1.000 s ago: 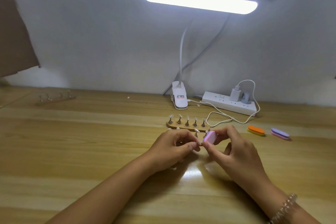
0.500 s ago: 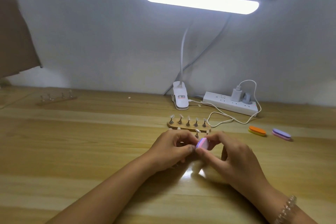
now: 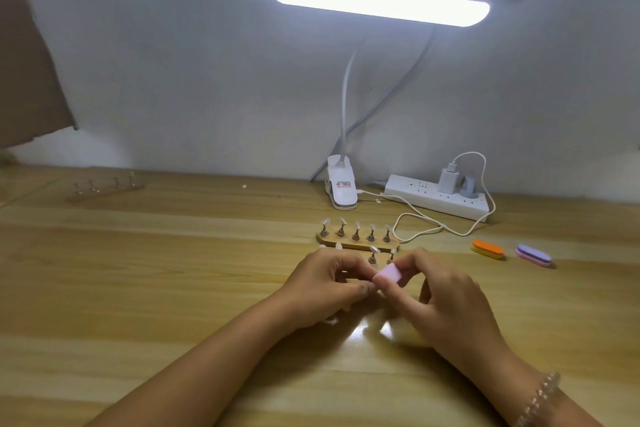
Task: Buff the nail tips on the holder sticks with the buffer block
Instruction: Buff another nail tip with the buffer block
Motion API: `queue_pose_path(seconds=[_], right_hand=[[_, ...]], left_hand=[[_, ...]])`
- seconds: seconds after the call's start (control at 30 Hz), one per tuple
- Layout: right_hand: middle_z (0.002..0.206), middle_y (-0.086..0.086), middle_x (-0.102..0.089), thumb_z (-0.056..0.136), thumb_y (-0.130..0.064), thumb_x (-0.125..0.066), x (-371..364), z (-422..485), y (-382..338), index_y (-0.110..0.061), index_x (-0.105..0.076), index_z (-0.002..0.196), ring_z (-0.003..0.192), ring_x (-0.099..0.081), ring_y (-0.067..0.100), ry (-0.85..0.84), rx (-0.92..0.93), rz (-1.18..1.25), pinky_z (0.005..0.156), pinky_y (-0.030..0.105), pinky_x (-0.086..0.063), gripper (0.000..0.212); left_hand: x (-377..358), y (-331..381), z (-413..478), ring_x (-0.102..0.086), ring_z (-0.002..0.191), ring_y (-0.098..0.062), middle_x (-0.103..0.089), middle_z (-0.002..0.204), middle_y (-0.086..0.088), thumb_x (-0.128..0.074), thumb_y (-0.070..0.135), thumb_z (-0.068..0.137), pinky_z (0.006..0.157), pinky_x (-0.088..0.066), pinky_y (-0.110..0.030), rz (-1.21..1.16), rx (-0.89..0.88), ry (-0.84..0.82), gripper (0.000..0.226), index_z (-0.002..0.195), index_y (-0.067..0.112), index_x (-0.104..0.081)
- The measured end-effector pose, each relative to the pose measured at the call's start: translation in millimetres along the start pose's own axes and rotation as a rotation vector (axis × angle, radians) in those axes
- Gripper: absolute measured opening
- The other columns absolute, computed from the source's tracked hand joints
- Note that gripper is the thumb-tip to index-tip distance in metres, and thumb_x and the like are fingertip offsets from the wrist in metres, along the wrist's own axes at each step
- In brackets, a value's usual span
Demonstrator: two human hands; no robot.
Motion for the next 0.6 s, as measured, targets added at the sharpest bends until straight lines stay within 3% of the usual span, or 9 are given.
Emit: queue_pose_path(seconds=[0.07, 0.13, 0.23, 0.37, 0.53, 0.6], right_hand=[[0.082, -0.021, -0.059, 0.077, -0.076, -0.049, -2, -4, -6, -0.034, -0.057, 0.090, 0.058, -0.050, 0.005, -0.029, 0.065, -0.008, 0.051, 0.021, -0.034, 0.044], [0.083, -0.022, -0.060, 0.077, -0.078, -0.049, 0, 0, -4, -0.034, -0.058, 0.091, 0.059, -0.051, 0.007, -0.023, 0.016, 0.044, 0.053, 0.023, -0.037, 0.047], [0.084, -0.021, -0.064, 0.074, -0.076, -0.042, 3, 5, 4, -0.034, -0.060, 0.091, 0.058, -0.049, 0.001, 0.005, -0.052, 0.081, 0.060, 0.027, -0.037, 0.049], [0.086, -0.022, -0.060, 0.079, -0.073, -0.052, 0, -4, -10, -0.034, -0.058, 0.095, 0.057, -0.049, 0.006, -0.015, 0.075, 0.003, 0.052, 0.021, -0.033, 0.042], [0.087, -0.019, -0.063, 0.073, -0.073, -0.049, 4, 4, 1, -0.033, -0.058, 0.095, 0.060, -0.049, -0.003, 0.032, -0.059, 0.058, 0.059, 0.024, -0.034, 0.047], [0.090, -0.019, -0.061, 0.074, -0.072, -0.050, 3, 3, 0, -0.033, -0.058, 0.098, 0.058, -0.047, 0.000, 0.032, -0.031, 0.035, 0.058, 0.025, -0.037, 0.047]], left_hand=[[0, 1, -1, -0.048, 0.049, -0.006, -0.062, 0.062, 0.015, -0.070, 0.013, 0.089, 0.041, -0.038, -0.019, 0.015, -0.008, -0.006, 0.015, 0.090, 0.028, -0.075], [0, 2, -1, -0.049, 0.050, -0.006, -0.064, 0.063, 0.011, -0.070, 0.015, 0.091, 0.042, -0.040, -0.020, 0.026, -0.011, -0.003, 0.013, 0.092, 0.027, -0.075], [0, 2, -1, -0.051, 0.054, -0.009, -0.066, 0.078, -0.016, -0.068, 0.019, 0.093, 0.044, -0.042, -0.023, 0.029, -0.007, 0.002, 0.010, 0.097, 0.025, -0.074], [-1, 0, 0, -0.052, 0.055, -0.012, -0.074, 0.086, -0.002, -0.063, 0.014, 0.096, 0.047, -0.043, -0.027, -0.017, 0.000, -0.009, 0.009, 0.097, 0.021, -0.068], [-1, -1, 1, -0.061, 0.066, -0.014, -0.076, 0.097, -0.002, -0.063, 0.016, 0.097, 0.054, -0.049, -0.031, -0.014, -0.019, -0.013, 0.008, 0.096, 0.024, -0.066], [-1, 0, 1, -0.060, 0.063, -0.012, -0.076, 0.091, 0.003, -0.063, 0.016, 0.097, 0.054, -0.049, -0.026, -0.002, -0.037, -0.015, 0.014, 0.094, 0.029, -0.066]])
Point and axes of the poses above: each hand's wrist, its own z-axis towards the middle knuckle, its own x-axis out of the back of the hand, y = z × x, the point moved 3 cm from there along z, towards the middle knuckle
